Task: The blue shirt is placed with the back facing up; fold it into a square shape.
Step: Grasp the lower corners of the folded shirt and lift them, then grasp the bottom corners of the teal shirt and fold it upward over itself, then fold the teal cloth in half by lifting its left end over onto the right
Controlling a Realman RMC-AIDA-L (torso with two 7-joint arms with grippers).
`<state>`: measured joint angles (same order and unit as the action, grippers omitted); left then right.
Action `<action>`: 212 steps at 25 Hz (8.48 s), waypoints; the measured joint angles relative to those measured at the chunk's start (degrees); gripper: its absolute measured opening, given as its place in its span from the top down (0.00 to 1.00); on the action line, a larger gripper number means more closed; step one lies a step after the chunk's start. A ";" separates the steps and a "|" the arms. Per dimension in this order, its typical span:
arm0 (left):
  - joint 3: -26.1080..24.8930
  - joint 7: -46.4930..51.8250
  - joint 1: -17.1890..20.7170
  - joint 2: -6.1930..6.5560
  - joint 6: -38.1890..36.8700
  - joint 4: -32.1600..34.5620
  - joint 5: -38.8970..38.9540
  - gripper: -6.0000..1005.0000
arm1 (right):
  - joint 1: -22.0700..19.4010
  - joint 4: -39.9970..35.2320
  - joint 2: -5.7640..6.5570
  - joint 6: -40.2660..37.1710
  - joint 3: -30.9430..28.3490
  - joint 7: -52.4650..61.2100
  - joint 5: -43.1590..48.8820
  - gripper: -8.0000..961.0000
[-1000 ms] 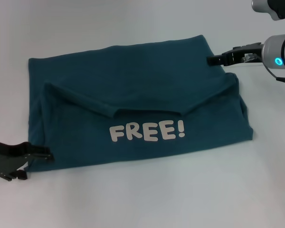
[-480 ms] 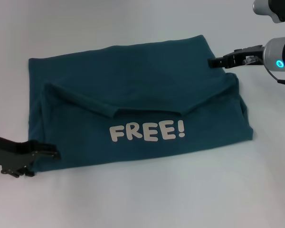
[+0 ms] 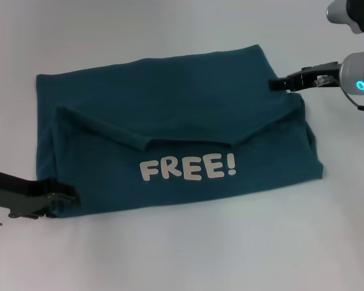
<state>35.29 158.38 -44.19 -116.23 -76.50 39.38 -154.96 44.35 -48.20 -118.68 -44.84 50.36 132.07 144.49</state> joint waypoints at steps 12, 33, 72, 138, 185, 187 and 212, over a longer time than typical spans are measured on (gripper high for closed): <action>0.13 -1.85 0.08 -0.07 0.07 -0.01 0.01 0.71 | -1.14 -2.59 -0.23 -2.19 -0.30 0.33 0.00 0.04; -0.10 -5.77 1.10 0.43 -2.71 2.23 0.00 0.96 | -6.67 -15.08 0.61 -20.01 -0.53 11.94 11.86 0.04; 0.04 -9.25 2.03 0.19 -3.22 2.19 0.02 0.96 | -4.43 0.30 -0.58 -17.47 -0.05 13.65 15.85 0.16; -14.71 -20.46 8.59 4.73 -41.46 15.29 6.05 0.96 | -9.81 -17.33 7.92 -66.61 -15.77 -5.24 -0.07 0.89; 5.08 -21.89 5.34 -0.17 19.25 6.41 7.95 0.96 | 0.83 5.02 1.23 -3.08 -3.88 6.97 0.49 0.89; 5.69 -21.89 5.34 -0.41 20.49 6.38 7.91 0.96 | 0.89 5.19 0.98 -1.93 -3.87 6.97 0.43 0.89; 5.73 -16.07 4.43 0.67 18.96 4.43 6.83 0.26 | 2.11 7.20 0.18 2.97 -3.82 7.25 0.00 0.23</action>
<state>41.02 142.31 -39.75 -115.56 -57.54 43.81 -148.12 46.46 -41.00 -118.50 -41.87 46.54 139.32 144.49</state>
